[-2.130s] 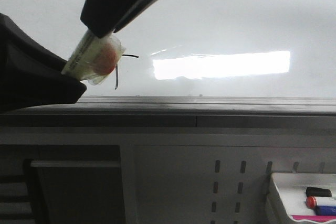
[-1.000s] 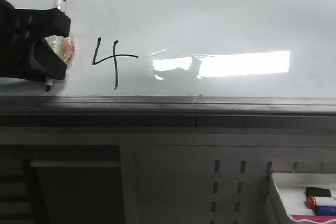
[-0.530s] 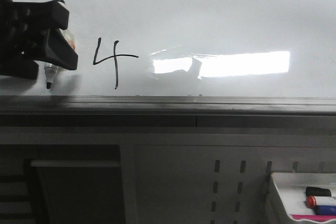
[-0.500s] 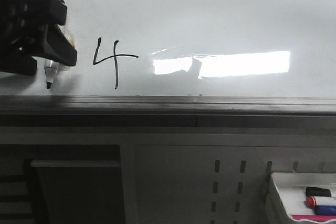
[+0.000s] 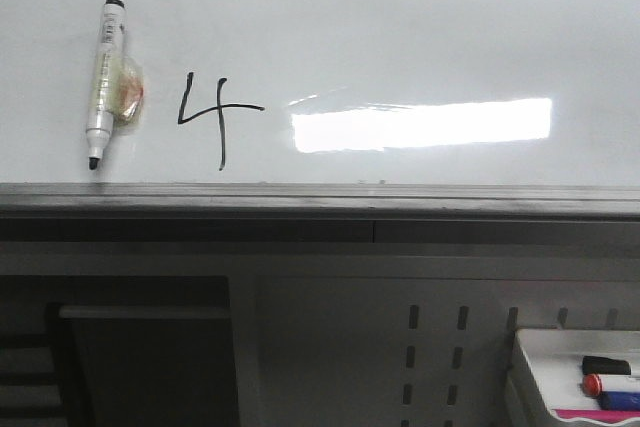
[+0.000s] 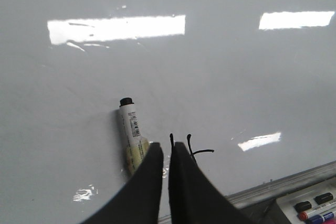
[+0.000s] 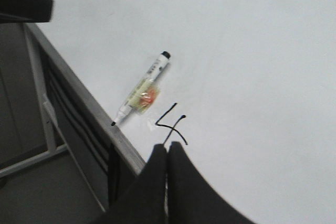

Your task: Write number 4 on whiteboard

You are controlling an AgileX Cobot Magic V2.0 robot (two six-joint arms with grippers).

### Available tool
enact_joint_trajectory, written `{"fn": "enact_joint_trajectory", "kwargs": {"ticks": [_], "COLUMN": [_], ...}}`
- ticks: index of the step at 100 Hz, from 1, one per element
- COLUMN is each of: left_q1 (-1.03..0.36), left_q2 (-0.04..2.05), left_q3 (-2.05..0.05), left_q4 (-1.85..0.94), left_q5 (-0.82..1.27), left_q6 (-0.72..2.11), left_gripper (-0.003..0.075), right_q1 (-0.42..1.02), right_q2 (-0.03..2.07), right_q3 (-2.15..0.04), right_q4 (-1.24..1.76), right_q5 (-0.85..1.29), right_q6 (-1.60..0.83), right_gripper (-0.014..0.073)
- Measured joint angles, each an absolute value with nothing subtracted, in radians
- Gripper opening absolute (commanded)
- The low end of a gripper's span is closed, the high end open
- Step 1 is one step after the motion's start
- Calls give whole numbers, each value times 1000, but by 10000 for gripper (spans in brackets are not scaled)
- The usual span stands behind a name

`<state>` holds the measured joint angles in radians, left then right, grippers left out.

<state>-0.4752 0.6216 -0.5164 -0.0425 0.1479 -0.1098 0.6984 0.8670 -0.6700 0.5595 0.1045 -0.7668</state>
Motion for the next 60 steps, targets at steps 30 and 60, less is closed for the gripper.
{"fn": "enact_joint_trajectory", "kwargs": {"ticks": [30,60], "left_q1": [-475,-475], "left_q2": [332,271], "left_q3": [-297,-241], "left_q4": [67,94], "left_q5": [146,146], "left_q6": [-110,-110], "left_gripper": [-20,-20], "right_q1": [705,705], "right_q2": [523,411], "right_q3": [-363,-285], "right_q4": [568,572], "right_q5": [26,23], "right_q6": [-767,-767], "right_gripper": [-64,-64]}}
